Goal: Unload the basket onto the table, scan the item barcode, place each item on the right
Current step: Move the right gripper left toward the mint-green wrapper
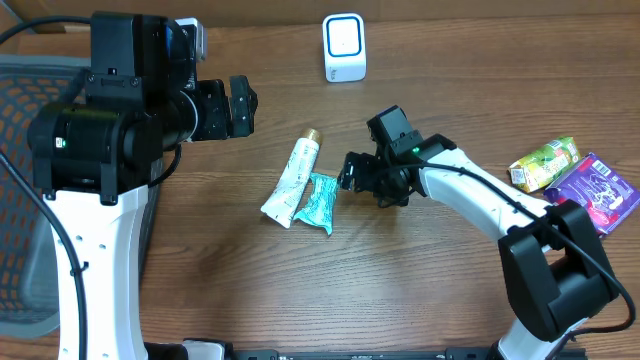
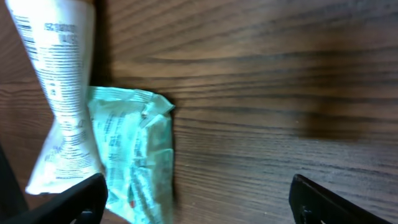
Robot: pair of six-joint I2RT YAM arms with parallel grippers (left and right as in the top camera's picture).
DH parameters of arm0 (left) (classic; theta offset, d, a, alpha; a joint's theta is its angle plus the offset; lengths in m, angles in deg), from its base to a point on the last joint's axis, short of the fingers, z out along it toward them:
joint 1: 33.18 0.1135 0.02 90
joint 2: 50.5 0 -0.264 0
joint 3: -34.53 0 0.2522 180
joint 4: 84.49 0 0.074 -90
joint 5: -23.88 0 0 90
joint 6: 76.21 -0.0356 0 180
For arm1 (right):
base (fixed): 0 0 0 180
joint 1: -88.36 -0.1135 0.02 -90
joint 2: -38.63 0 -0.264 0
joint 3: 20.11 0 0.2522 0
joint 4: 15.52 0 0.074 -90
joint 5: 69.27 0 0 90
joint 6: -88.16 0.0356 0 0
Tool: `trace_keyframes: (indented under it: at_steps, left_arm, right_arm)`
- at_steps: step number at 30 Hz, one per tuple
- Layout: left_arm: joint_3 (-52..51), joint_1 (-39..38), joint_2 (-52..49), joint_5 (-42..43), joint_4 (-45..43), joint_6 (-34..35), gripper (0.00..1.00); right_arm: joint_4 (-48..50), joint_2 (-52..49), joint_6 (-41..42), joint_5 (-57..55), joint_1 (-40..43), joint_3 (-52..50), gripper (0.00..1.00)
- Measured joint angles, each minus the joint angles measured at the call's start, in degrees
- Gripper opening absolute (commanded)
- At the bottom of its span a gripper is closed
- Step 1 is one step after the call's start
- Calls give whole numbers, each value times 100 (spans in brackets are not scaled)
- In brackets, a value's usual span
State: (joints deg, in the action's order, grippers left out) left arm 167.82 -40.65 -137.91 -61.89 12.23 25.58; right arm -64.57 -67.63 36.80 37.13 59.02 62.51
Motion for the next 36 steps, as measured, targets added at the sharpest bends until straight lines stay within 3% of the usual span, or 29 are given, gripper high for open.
trace_keyframes:
  at_steps: [12, 24, 36]
  left_arm:
    - [0, 0, 0, 0, 2, 0, 100]
    - [0, 0, 0, 0, 0, 0, 99]
    - [0, 0, 0, 0, 2, 0, 100]
  right_arm:
    - [136, -13, 66, 7, -48, -81, 89]
    - [992, -267, 535, -369, -306, -81, 62]
    - [1641, -678, 785, -280, -304, -85, 41]
